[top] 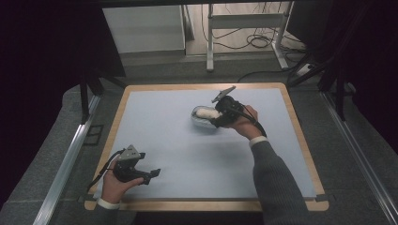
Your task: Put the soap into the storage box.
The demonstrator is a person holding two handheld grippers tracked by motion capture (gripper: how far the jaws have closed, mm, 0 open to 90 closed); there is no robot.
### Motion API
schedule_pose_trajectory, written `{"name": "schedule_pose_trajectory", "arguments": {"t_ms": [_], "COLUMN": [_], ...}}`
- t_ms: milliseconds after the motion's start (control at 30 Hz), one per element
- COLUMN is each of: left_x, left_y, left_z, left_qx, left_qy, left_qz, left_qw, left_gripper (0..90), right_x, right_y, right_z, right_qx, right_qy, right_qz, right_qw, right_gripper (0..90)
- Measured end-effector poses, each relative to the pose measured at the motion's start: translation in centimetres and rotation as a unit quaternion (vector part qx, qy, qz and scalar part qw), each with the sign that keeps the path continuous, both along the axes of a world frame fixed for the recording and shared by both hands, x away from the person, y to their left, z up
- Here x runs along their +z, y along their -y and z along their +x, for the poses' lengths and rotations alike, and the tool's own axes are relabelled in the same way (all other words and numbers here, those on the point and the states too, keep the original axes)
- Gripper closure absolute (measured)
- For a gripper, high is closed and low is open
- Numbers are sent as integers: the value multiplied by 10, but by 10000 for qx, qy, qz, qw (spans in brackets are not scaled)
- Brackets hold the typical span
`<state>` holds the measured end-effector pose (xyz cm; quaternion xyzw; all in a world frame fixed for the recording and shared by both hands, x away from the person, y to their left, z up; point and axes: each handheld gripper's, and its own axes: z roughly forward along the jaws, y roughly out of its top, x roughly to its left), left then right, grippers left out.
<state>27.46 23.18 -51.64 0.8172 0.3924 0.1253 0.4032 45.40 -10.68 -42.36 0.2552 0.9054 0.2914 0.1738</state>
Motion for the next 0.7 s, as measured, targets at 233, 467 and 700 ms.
{"name": "schedule_pose_trajectory", "arguments": {"t_ms": [233,467,700], "left_x": [0,-2,-2], "left_y": [0,3,3], "left_z": [0,1,0], "left_qx": [15,3,38], "left_qy": [0,-34,-31], "left_qz": [11,42,38], "left_qw": [10000,10000,10000], "left_gripper": [76,76,76], "right_x": [-12,-28,-52], "right_y": [34,70,98], "right_z": [-25,-52,-75], "right_qx": [-109,-301,-494], "right_qy": [-14,3,-75], "right_qz": [187,461,643], "right_qw": [9998,9985,9967], "right_gripper": [358,357,350]}}
